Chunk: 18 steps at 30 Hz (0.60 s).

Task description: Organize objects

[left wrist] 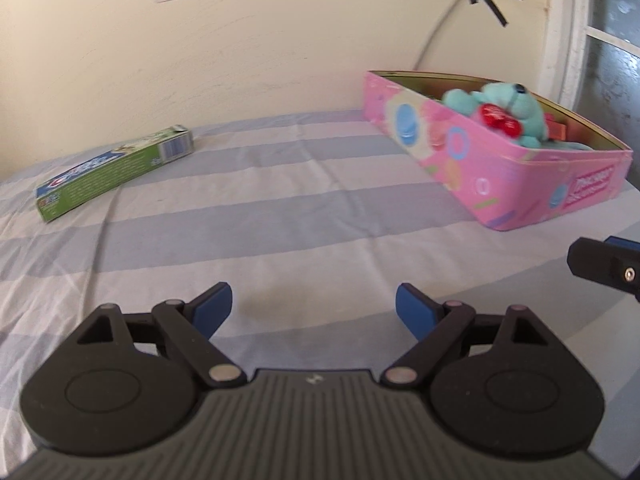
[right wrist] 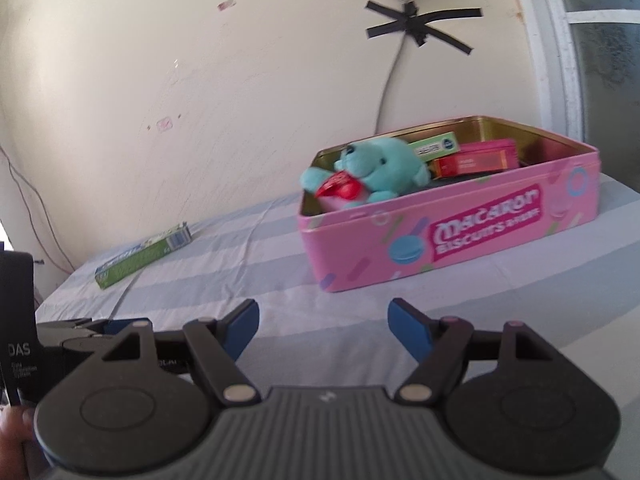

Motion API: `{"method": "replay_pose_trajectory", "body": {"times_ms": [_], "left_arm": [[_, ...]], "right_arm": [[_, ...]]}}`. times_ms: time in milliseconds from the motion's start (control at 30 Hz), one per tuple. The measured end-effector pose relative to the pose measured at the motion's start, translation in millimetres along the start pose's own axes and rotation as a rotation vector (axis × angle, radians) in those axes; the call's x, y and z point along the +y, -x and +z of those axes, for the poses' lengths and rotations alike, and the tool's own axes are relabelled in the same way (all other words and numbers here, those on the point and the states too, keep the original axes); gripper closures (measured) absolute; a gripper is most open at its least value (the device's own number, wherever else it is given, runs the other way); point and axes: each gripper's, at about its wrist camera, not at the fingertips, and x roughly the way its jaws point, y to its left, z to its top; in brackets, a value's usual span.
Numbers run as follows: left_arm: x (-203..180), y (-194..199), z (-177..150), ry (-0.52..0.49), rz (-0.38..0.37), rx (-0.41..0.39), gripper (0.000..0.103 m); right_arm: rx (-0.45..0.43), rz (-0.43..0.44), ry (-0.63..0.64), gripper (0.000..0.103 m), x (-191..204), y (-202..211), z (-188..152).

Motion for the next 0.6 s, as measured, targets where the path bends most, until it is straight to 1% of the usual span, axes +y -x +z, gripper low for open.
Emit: {"method": "replay_pose_trajectory", "body": {"times_ms": [233,400,500,600], "left_arm": [[27,-6,1,0.038,0.031,0.006,0.012],[43,-11,2,0.08,0.028,0.023,0.012],[51,-12,3,0.064,0.052,0.024,0.012],[71,-14,4,0.08,0.076,0.034,0.012]], "right_arm": [[0.057,0.026,0.041,0.029,23,-23,-5],[0.111,0.04,0.069,0.029,36,-36,-13],[0.127,0.046,0.083,0.029,43,-41,-15],[0.146,0.056,0.102,0.029,50,-48,-17]]}}
